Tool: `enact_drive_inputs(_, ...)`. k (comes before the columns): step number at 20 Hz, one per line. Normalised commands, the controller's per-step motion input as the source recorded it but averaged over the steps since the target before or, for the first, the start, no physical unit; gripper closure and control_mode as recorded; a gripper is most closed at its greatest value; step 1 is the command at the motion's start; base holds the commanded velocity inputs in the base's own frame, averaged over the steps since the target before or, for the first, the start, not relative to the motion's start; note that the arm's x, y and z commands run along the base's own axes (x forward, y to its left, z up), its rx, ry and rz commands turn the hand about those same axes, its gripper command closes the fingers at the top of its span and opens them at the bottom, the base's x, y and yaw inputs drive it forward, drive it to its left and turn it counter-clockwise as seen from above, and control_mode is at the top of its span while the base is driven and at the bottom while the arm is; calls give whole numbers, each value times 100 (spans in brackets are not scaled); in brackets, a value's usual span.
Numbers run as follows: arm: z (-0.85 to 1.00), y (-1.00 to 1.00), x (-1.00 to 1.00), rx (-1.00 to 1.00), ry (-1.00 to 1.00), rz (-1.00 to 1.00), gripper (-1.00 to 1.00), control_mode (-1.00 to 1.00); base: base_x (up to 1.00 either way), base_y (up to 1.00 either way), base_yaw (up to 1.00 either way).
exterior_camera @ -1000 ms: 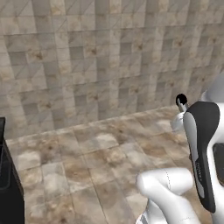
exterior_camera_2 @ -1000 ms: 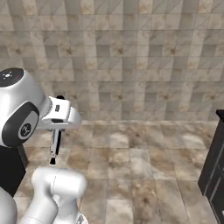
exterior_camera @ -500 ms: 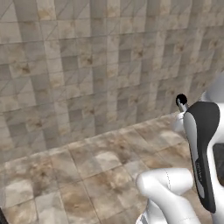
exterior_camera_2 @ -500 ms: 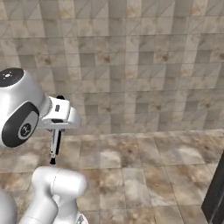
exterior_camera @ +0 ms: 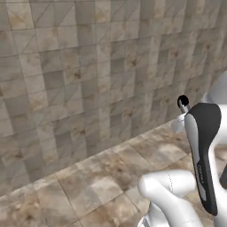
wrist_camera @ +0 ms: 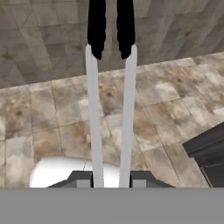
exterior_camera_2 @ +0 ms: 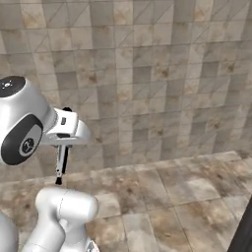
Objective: Take the tongs from the drawer on the left and place them on the dining counter next to the tray containing the kebab skewer.
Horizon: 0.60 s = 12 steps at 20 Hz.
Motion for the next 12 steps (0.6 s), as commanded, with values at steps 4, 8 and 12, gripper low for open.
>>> enact_drive_inputs(4,0,0,0,0,0,0,100,100,79,-33,-55)
enact_drive_inputs(8,0,0,0,0,0,0,100,100,52,-37,-63)
enact_drive_inputs(12,0,0,0,0,0,0,100,100,72,-33,-56)
